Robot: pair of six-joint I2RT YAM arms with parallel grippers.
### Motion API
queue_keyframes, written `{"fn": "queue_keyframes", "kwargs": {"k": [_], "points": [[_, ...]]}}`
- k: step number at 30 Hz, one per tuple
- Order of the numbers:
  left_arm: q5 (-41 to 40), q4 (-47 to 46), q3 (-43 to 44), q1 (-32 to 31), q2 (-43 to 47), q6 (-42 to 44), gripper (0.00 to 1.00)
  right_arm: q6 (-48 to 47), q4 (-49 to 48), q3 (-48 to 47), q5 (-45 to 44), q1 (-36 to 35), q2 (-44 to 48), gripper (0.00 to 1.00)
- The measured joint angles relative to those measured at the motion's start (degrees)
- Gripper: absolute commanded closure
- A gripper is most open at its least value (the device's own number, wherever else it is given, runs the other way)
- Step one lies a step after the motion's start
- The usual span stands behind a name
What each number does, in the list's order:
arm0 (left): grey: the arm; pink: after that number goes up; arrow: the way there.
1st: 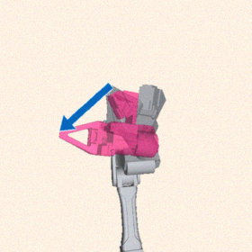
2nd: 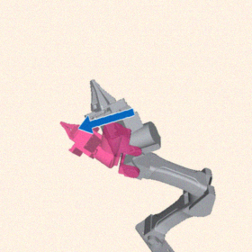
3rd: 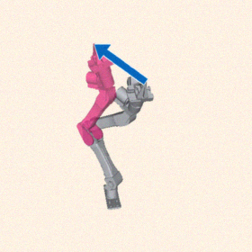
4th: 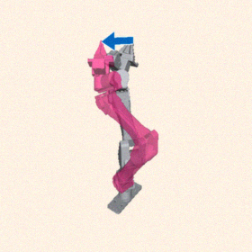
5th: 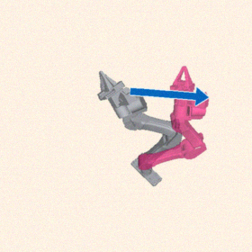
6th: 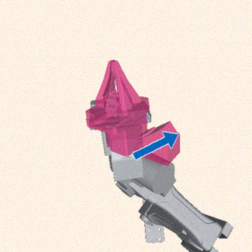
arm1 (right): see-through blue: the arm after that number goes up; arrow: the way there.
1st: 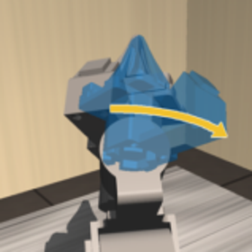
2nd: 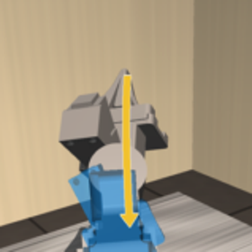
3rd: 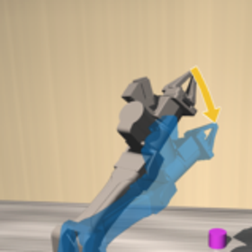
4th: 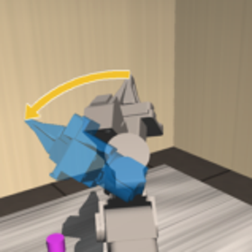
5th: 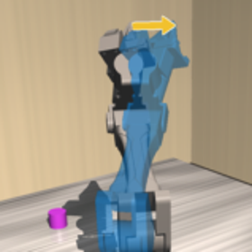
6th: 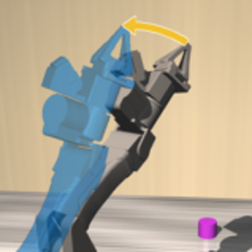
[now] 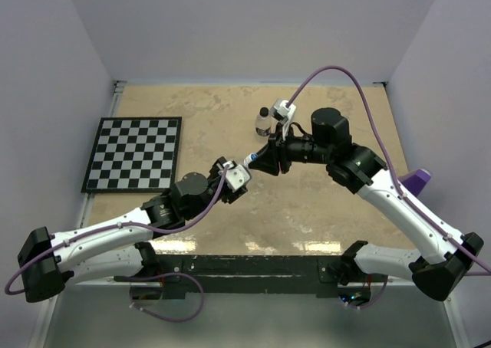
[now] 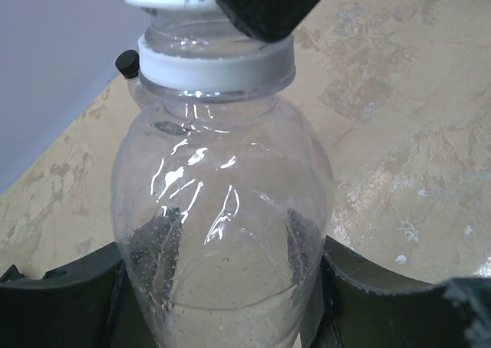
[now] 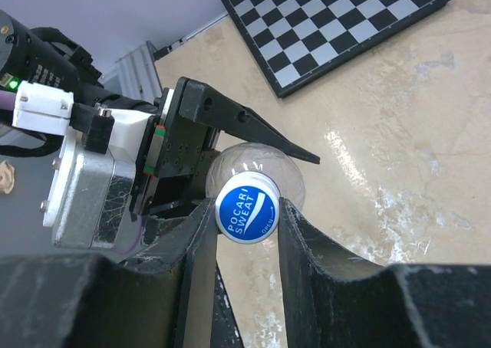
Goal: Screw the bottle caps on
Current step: Screw the bottle cap onto the plastic bottle.
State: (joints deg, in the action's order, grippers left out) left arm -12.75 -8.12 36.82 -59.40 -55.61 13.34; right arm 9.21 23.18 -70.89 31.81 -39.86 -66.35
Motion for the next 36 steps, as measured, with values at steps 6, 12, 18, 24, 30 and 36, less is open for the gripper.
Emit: {"fn": "queue_keyframes", "kwargs": {"k": [6,12,18,24,30,36], "points": [[-3.17,-2.62,-0.07,-0.39,-1.99,1.31,1.00,2.75,0.31,-0.24,-4.26,-0.39,-0.02,1.00],[-12.15,-7.67,-0.07,-3.48,-6.40,1.95,1.00,6.49,1.73,-0.24,-9.79,-0.63,0.11,1.00],[-17.31,-13.07,-0.07,-5.27,-9.27,2.56,1.00,9.33,0.94,0.63,-12.76,-0.63,1.49,1.00],[-17.46,-16.52,-1.09,-5.70,-9.27,2.32,1.00,11.26,-1.16,1.95,-13.14,-0.76,3.02,0.73],[-15.65,-18.95,-2.62,-6.10,-8.66,1.25,1.00,12.39,-1.44,1.92,-13.53,-1.20,3.10,0.35],[-7.41,-21.35,-3.89,-4.70,-6.40,-3.32,1.00,12.22,-1.60,1.73,-15.82,-1.29,4.98,0.18]]}}
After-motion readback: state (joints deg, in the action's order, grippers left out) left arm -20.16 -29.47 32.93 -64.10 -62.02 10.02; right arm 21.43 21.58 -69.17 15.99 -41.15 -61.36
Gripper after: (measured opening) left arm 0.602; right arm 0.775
